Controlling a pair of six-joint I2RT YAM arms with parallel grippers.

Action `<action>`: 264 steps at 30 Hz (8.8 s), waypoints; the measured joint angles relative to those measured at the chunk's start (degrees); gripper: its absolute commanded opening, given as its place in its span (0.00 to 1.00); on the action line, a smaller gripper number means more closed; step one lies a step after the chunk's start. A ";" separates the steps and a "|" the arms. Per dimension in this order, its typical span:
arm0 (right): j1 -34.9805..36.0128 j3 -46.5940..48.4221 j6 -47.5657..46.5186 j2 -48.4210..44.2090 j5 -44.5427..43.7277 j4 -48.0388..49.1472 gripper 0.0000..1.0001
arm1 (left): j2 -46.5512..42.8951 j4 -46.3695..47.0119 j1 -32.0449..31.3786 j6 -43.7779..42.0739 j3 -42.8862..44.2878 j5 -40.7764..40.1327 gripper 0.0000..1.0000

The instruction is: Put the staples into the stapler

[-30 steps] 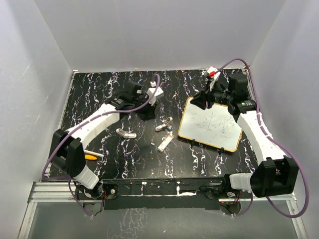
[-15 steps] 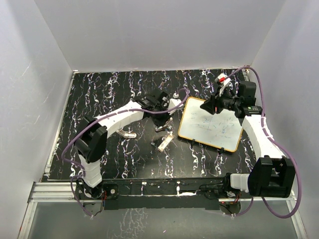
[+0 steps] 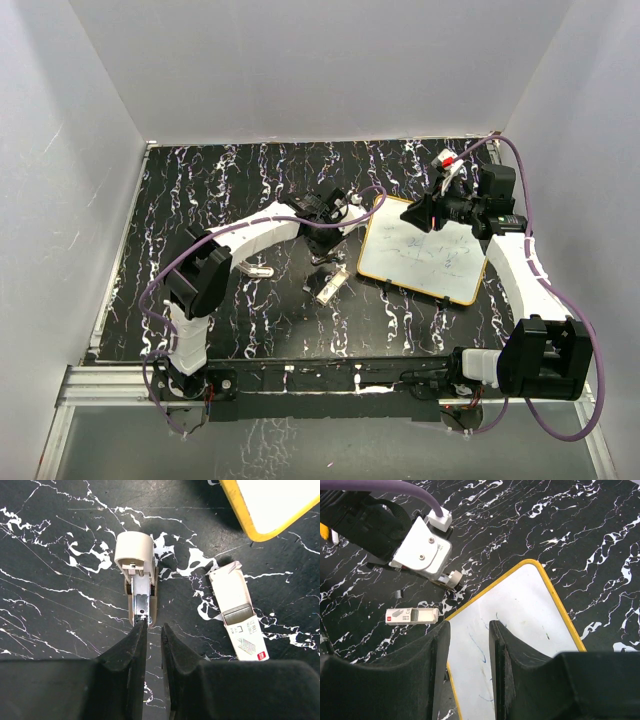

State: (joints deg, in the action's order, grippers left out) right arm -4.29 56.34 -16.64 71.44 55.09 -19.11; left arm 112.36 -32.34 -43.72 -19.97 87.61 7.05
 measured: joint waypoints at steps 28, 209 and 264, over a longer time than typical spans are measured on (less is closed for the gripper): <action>-0.02 -1.11 0.04 -0.17 1.77 0.09 0.40 | 5.05 -5.07 0.00 -0.35 4.70 -2.23 0.00; 40.94 33.29 6.12 45.72 -27.47 -19.28 0.50 | -25.94 -1.99 24.48 4.15 -11.69 11.21 0.00; 19.15 21.44 -2.78 13.64 -14.16 -19.32 0.68 | -3.72 -8.11 1.70 16.15 -3.80 -5.99 0.00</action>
State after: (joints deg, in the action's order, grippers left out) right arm 14.85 77.78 -19.42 85.08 40.93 -38.44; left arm 108.64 -40.45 -42.02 -3.81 83.81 1.06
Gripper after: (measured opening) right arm 0.677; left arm 0.136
